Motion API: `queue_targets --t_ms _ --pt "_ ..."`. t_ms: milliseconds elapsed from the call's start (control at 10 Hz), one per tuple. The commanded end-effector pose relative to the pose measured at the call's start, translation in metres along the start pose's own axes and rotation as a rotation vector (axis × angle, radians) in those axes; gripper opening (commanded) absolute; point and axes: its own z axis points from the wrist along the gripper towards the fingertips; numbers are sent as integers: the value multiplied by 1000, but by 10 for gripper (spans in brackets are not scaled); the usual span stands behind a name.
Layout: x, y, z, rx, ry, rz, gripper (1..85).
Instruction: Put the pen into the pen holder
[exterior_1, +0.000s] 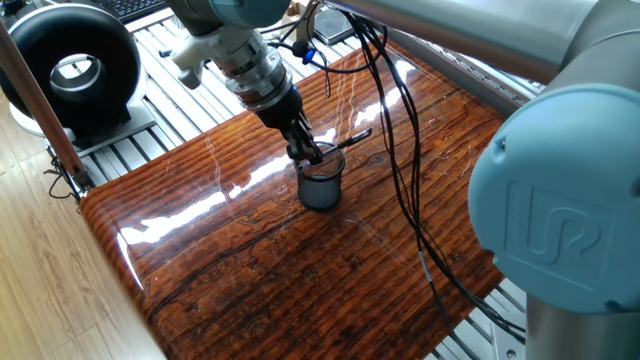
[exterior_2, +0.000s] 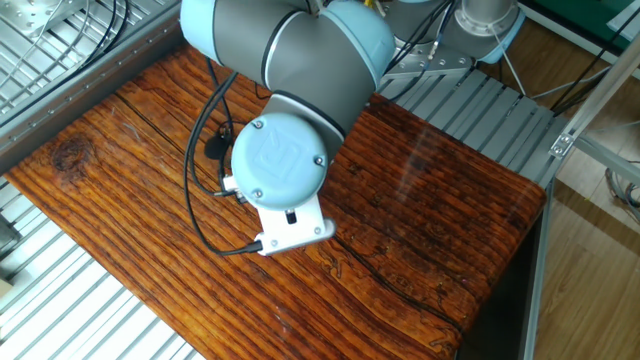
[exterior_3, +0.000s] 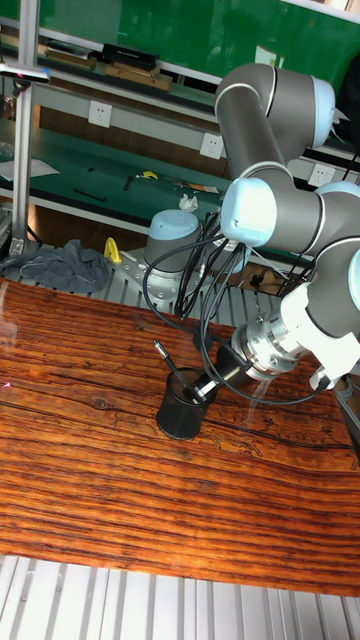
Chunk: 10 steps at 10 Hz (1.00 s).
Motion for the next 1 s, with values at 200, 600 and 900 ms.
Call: queue_targets --t_ms 200,600,900 --pt "-6 4 0 -19 -18 4 310" --pt "-6 4 0 -20 -21 5 420" --pt "-7 3 1 -17 -23 2 443"
